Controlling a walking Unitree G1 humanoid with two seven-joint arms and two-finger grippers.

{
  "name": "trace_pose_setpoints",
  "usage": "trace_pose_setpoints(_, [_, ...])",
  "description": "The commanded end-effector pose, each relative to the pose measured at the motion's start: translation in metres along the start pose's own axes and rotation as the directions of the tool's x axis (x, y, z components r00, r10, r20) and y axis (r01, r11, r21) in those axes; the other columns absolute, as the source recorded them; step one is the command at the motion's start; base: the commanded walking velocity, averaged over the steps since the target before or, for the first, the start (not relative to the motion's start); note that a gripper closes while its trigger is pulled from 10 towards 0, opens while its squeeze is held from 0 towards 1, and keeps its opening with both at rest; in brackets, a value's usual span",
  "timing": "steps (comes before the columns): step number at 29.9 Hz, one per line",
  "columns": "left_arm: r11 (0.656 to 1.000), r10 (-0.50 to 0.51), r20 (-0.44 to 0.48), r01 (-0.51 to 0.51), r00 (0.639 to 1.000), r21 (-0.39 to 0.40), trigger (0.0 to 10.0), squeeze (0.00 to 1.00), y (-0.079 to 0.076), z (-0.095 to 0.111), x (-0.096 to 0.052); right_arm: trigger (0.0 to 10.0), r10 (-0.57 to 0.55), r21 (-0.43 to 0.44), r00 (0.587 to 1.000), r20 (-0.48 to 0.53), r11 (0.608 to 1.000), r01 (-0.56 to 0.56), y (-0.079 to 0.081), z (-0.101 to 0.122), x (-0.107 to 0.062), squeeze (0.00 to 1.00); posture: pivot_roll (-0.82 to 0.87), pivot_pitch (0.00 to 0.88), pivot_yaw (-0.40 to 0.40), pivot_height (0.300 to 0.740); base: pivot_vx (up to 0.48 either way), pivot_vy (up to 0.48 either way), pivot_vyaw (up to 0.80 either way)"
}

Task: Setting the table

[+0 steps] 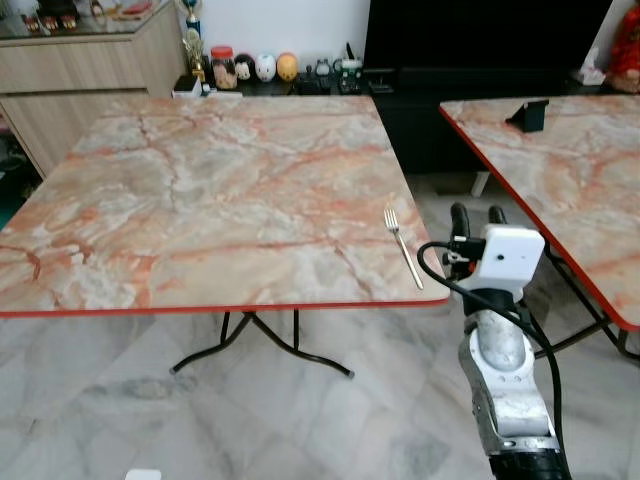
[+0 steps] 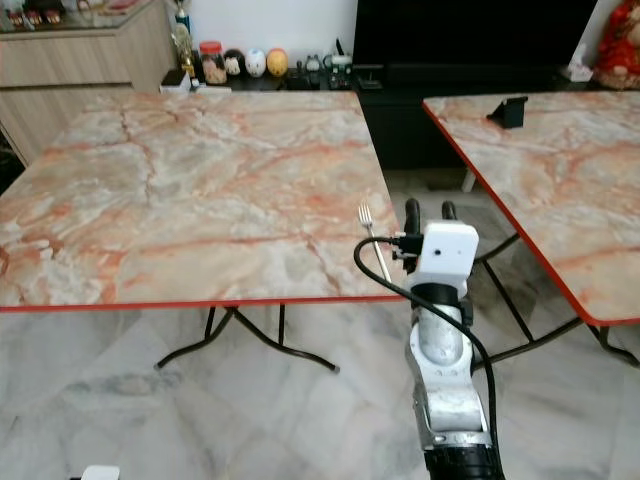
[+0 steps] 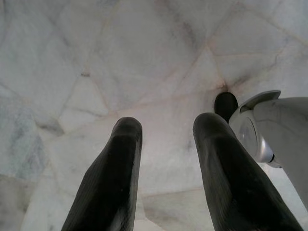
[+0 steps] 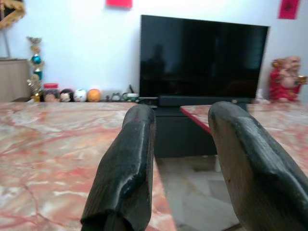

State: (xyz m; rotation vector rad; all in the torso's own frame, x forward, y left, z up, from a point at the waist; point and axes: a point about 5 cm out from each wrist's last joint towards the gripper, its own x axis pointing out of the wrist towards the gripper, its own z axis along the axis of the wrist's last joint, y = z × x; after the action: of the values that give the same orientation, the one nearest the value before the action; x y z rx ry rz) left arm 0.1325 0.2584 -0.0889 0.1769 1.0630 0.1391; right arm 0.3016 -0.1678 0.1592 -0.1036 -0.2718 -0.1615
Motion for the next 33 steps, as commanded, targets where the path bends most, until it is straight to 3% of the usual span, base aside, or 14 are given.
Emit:
trace_pose_setpoints(1, [1.000,0.001,-0.003,-0.001,1.000,0.010,10.0,0.00,0.001,0.001,0.000,10.0,-0.001,0.003,1.000,0.006,1.000,0.001,-0.001,0.003,0.000,0.00,0.03,0.000,-0.009,0.711,0.259,0.000,0.00])
trace_pose_setpoints(9, [1.000,-0.001,-0.002,0.001,1.000,0.011,10.0,0.00,0.000,0.001,0.000,10.0,0.033,-0.040,0.999,-0.019,0.999,-0.034,0.003,-0.001,-0.002,0.00,0.03,0.000,-0.015,0.711,0.369,0.000,0.06])
trace_pose_setpoints(16, [1.000,-0.005,-0.001,0.005,1.000,0.016,10.0,0.00,0.000,0.002,0.000,10.0,0.030,-0.013,0.998,-0.063,0.999,-0.031,0.003,-0.005,-0.005,0.00,0.02,0.000,-0.011,0.711,0.129,0.000,0.23])
trace_pose_setpoints(22, [1.000,-0.009,-0.002,0.009,1.000,0.023,10.0,0.00,-0.001,0.003,0.001,10.0,0.059,0.011,0.978,-0.202,0.998,-0.058,0.009,-0.020,-0.016,0.00,0.00,0.000,-0.007,0.711,0.000,0.000,0.00])
trace_pose_setpoints(24, [1.000,-0.011,-0.002,0.011,1.000,0.027,10.0,0.00,-0.001,0.003,0.001,10.0,0.084,0.019,0.956,-0.281,0.996,-0.082,0.013,-0.031,-0.021,0.56,0.01,0.000,-0.010,0.711,0.000,0.000,0.00])
trace_pose_setpoints(25, [1.000,-0.011,-0.002,0.011,1.000,0.027,10.0,0.00,-0.001,0.003,0.001,10.0,0.084,0.019,0.956,-0.281,0.996,-0.082,0.013,-0.031,-0.021,0.56,0.01,0.000,-0.010,0.711,0.000,0.000,0.00])
trace_pose_setpoints(26, [1.000,-0.012,-0.002,0.012,1.000,0.026,10.0,0.00,-0.002,0.003,0.001,10.0,0.122,0.056,0.939,-0.323,0.992,-0.109,0.018,-0.036,-0.023,1.00,0.01,0.000,-0.013,0.711,0.000,0.000,0.00])
trace_pose_setpoints(29, [1.000,-0.012,-0.001,0.012,1.000,0.024,10.0,0.00,-0.002,0.004,0.001,10.0,0.172,0.094,0.922,-0.346,0.984,-0.148,0.024,-0.039,-0.024,1.00,0.01,0.000,-0.014,0.711,0.000,0.000,0.00])
trace_pose_setpoints(31, [1.000,-0.013,0.000,0.013,1.000,0.020,10.0,0.00,-0.002,0.004,0.001,10.0,0.156,0.059,0.888,-0.432,0.988,-0.145,0.025,-0.047,-0.029,1.00,0.01,0.000,-0.018,0.711,0.000,0.000,0.00])
trace_pose_setpoints(33, [1.000,-0.013,0.000,0.013,1.000,0.018,10.0,0.00,-0.002,0.004,0.001,10.0,0.153,0.076,0.867,-0.475,0.988,-0.133,0.025,-0.052,-0.032,1.00,0.01,0.000,-0.018,0.711,0.000,0.000,0.00])
